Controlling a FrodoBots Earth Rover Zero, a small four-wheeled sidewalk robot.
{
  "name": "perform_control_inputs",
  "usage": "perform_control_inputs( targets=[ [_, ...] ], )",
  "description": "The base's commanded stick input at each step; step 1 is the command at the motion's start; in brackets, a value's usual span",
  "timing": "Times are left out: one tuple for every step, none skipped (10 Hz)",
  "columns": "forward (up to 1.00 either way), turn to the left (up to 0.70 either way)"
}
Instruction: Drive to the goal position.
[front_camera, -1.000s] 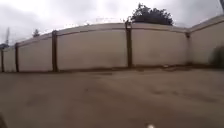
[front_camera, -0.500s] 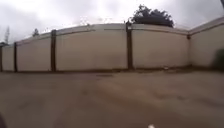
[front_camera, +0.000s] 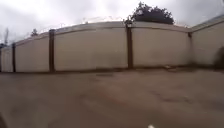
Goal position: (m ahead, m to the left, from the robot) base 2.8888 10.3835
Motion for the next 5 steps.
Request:
perform_control_inputs(
  targets=[
    [0.30,0.00],
    [0.30,0.00],
    [0.30,0.00],
    [0.30,0.00],
    [0.30,0.00]
  ],
)
